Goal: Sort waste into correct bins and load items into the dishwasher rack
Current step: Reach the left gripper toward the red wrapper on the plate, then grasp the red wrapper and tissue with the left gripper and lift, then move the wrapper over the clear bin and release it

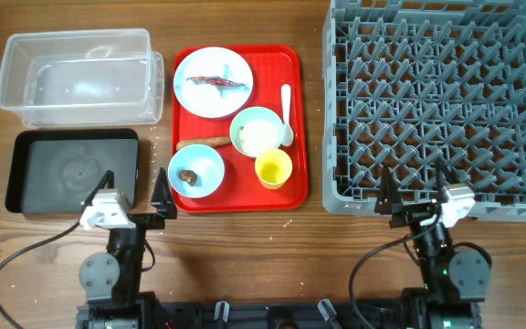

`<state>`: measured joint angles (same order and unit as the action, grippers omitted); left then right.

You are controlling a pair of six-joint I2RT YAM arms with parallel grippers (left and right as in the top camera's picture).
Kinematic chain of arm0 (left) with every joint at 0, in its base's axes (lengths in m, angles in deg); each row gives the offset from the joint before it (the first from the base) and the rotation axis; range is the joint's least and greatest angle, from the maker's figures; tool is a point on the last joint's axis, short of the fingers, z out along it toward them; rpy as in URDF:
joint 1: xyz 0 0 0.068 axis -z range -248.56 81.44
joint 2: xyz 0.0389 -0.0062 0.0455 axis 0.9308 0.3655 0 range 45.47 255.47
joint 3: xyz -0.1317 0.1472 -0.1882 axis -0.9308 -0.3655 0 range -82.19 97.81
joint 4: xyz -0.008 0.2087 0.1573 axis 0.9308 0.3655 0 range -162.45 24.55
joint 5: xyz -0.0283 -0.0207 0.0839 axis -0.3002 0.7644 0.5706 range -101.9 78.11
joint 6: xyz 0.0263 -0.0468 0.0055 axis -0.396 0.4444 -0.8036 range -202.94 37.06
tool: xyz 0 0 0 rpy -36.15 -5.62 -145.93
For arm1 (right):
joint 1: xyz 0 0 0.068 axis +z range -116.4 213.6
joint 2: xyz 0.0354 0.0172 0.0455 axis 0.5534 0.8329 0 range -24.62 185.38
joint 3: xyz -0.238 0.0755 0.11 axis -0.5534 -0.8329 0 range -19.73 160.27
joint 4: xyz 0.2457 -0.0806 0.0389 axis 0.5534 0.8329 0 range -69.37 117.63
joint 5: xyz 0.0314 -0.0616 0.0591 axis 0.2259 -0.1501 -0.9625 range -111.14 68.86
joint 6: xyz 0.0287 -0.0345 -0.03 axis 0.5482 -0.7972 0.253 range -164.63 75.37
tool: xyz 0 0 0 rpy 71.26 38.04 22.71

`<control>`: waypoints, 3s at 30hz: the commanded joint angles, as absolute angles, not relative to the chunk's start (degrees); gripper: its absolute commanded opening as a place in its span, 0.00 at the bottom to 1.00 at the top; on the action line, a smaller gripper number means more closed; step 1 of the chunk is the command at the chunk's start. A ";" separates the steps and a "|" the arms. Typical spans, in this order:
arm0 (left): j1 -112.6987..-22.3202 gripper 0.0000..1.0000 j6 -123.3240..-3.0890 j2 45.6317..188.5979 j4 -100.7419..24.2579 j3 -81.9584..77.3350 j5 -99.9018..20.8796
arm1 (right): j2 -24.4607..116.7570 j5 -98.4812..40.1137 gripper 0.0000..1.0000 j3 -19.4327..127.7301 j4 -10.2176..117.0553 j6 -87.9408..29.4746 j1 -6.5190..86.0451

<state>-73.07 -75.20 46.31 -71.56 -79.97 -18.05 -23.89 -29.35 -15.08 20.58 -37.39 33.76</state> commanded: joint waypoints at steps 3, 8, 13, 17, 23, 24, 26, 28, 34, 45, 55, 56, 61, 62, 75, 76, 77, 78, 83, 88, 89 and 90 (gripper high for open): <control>-73.18 1.00 -76.16 50.16 -68.61 -69.26 -19.40 | -22.91 -31.80 1.00 -5.49 24.86 -41.04 33.63; -73.18 1.00 -76.35 62.66 -64.68 -57.65 -20.39 | -18.10 -31.75 1.00 5.53 33.96 -43.59 33.63; -73.16 1.00 -76.33 82.64 -58.91 -41.44 -26.72 | -6.32 -31.60 1.00 18.34 44.64 -44.62 33.63; -71.35 1.00 -76.35 101.02 -48.74 -24.74 -29.37 | 5.31 -31.82 1.00 28.19 52.38 -44.45 33.63; -58.30 1.00 -75.09 140.58 -20.53 18.17 -16.21 | 19.56 -39.18 1.00 40.13 61.41 -44.45 33.63; -56.72 1.00 -75.30 144.77 -18.38 22.23 -15.34 | 20.17 -39.66 1.00 40.11 61.43 -44.40 33.63; -53.95 1.00 -75.26 151.44 -19.22 25.49 -15.49 | 21.13 -41.30 1.00 40.04 61.87 -44.03 33.63; -51.81 1.00 -75.06 156.05 -20.48 25.47 -16.28 | 21.74 -43.34 1.00 39.93 63.31 -43.81 33.63; -51.11 1.00 -63.15 165.17 -23.54 25.45 -10.00 | 22.73 -43.53 1.00 39.82 65.52 -42.70 33.63; -52.70 1.00 -44.53 173.28 -25.99 25.45 -1.06 | 30.90 -44.28 1.00 39.82 67.05 -40.97 33.63; -52.70 0.61 -45.14 181.80 -29.16 25.45 -0.43 | 36.28 -44.39 1.00 39.82 67.20 -41.01 33.63; -52.70 0.44 -45.14 182.06 -29.40 25.45 -0.45 | 36.28 -44.39 1.00 39.82 67.18 -41.01 33.63; -52.70 0.04 -46.69 181.01 -29.20 25.47 -0.98 | 36.28 -44.39 1.00 39.82 67.13 -41.01 33.63; -52.70 0.04 -48.29 179.77 -29.16 25.53 -1.96 | 36.28 -44.39 1.00 39.82 66.94 -41.01 33.63; -61.20 0.04 -49.69 155.51 -22.60 25.49 2.06 | 36.28 -44.36 1.00 39.82 66.17 -41.01 33.63; -63.13 0.04 -49.69 156.18 -23.26 25.49 2.80 | 36.28 -44.39 1.00 39.82 66.17 -41.01 33.63; -64.83 0.04 -49.69 157.12 -24.26 25.49 3.00 | 36.28 -44.36 1.00 39.82 66.15 -41.01 33.63; -66.71 0.04 -49.69 158.28 -25.55 25.49 3.00 | 36.28 -44.36 1.00 39.82 66.11 -41.01 33.63; -73.47 0.43 -49.69 166.50 -31.19 25.47 2.96 | 36.28 -44.36 1.00 39.82 66.08 -41.04 33.63; -74.01 1.00 -54.87 168.40 -31.91 25.47 2.76 | 36.28 -44.36 1.00 39.82 65.01 -41.04 33.63; -73.64 1.00 -57.01 167.92 -32.46 25.47 2.74 | 36.28 -44.36 1.00 39.82 65.01 -41.06 33.63; -73.12 1.00 -59.06 167.24 -32.68 25.47 2.74 | 36.28 -44.39 1.00 39.82 65.06 -41.06 33.63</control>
